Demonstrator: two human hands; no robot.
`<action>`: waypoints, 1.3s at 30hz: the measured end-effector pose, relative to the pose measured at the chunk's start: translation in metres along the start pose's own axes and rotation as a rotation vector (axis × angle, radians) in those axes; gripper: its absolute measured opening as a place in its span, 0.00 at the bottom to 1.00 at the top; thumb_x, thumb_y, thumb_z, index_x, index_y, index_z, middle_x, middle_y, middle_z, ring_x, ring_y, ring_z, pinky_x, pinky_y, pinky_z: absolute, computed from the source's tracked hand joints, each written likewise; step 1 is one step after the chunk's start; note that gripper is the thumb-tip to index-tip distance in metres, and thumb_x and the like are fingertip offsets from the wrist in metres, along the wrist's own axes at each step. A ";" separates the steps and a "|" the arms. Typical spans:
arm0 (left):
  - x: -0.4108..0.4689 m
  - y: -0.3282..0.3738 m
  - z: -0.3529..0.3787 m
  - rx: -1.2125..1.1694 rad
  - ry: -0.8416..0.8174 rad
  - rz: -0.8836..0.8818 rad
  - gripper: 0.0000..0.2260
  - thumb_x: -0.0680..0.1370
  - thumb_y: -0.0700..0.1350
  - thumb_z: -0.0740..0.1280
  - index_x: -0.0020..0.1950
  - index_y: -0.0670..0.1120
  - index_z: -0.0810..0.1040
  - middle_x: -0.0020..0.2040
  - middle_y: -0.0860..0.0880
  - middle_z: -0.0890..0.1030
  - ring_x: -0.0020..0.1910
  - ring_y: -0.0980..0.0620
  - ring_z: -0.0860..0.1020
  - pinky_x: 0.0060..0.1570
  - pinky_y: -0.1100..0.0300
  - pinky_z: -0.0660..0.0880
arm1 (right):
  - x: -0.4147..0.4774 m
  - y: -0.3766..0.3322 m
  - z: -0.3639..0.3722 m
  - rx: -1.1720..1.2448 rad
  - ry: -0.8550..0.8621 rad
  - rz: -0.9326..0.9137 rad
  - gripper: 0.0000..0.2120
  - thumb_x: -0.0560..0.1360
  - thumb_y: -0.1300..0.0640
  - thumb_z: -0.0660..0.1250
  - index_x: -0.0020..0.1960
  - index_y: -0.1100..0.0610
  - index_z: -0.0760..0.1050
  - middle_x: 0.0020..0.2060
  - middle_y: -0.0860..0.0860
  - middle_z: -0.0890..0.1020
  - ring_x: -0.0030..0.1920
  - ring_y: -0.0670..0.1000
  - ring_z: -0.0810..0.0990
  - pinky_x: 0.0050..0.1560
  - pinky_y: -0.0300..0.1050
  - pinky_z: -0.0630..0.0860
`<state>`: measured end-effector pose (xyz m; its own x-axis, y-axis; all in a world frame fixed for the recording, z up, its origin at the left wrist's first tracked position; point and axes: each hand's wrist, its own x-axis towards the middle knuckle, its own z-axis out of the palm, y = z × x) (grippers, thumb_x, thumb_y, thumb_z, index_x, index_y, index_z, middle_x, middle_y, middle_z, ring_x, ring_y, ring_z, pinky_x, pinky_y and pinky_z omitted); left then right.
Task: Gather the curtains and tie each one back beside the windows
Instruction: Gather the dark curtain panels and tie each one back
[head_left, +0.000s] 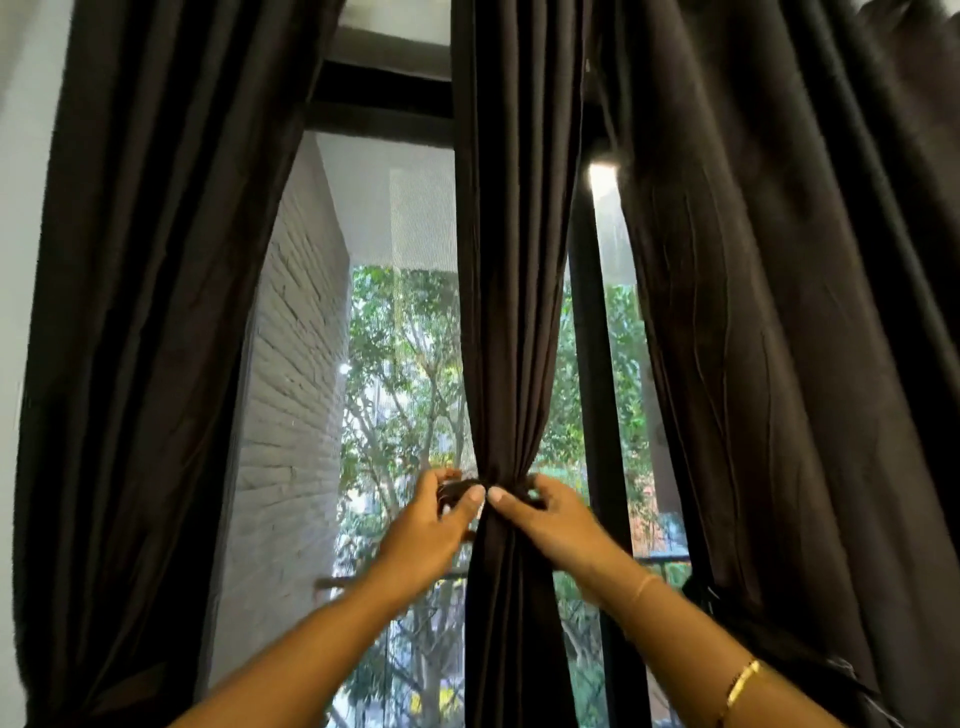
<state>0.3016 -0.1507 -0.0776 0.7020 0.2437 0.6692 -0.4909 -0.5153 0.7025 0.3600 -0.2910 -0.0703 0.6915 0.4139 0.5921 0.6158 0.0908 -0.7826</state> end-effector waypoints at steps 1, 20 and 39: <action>0.002 -0.002 0.007 -0.003 0.028 -0.007 0.05 0.78 0.53 0.61 0.53 0.56 0.71 0.53 0.47 0.80 0.50 0.43 0.81 0.50 0.46 0.77 | 0.003 0.003 0.004 -0.045 0.047 -0.049 0.12 0.74 0.54 0.69 0.54 0.58 0.77 0.50 0.56 0.83 0.51 0.53 0.82 0.56 0.52 0.78; -0.019 -0.002 0.042 0.668 0.415 0.511 0.37 0.68 0.29 0.64 0.73 0.55 0.62 0.74 0.43 0.61 0.71 0.39 0.63 0.67 0.39 0.63 | -0.014 0.017 -0.001 -0.248 0.208 -0.052 0.24 0.76 0.55 0.65 0.69 0.53 0.61 0.55 0.49 0.73 0.55 0.48 0.73 0.56 0.42 0.72; -0.056 0.065 0.172 0.567 0.021 0.743 0.06 0.72 0.36 0.63 0.47 0.39 0.77 0.46 0.44 0.77 0.47 0.43 0.75 0.48 0.53 0.71 | -0.082 -0.012 -0.140 -0.745 0.620 -0.489 0.10 0.71 0.66 0.63 0.51 0.58 0.78 0.48 0.54 0.78 0.50 0.56 0.75 0.52 0.54 0.72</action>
<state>0.3196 -0.3389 -0.1109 0.2973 -0.2974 0.9073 -0.4808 -0.8676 -0.1268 0.3489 -0.4527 -0.0825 0.2506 -0.0665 0.9658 0.8063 -0.5378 -0.2463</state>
